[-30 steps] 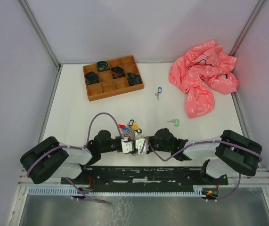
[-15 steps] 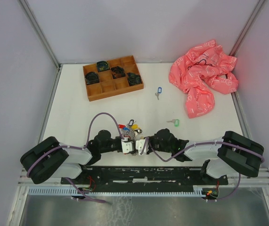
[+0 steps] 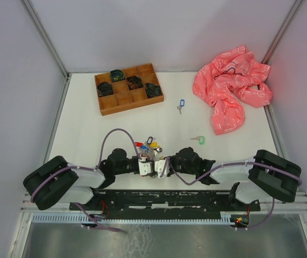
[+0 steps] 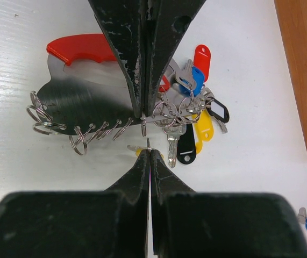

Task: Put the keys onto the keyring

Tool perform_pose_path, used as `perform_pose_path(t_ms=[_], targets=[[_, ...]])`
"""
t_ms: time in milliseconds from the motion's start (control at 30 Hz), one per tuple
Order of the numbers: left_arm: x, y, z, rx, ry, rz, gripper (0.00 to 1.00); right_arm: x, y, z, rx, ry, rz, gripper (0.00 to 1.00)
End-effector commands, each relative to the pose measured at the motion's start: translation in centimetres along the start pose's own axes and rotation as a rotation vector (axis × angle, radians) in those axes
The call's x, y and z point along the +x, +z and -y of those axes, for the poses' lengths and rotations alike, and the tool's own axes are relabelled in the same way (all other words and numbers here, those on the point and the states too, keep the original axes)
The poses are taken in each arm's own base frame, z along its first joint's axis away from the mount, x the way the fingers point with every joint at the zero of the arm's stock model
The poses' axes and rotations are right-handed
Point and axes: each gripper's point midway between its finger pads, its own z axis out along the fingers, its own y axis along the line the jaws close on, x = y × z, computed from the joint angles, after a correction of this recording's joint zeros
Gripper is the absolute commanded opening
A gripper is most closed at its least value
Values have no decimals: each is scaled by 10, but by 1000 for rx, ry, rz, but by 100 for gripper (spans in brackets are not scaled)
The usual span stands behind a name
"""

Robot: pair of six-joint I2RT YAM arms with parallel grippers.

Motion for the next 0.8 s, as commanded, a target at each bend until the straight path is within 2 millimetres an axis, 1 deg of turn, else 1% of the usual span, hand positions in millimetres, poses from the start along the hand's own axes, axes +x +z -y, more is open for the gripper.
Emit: perform_pose_path(t_ms=[0, 767], targets=[[-19, 3, -10, -18, 67, 71, 3, -21, 2, 15, 45, -21, 66, 1], [-23, 2, -9, -18, 69, 87, 3, -25, 6, 13, 25, -12, 79, 1]])
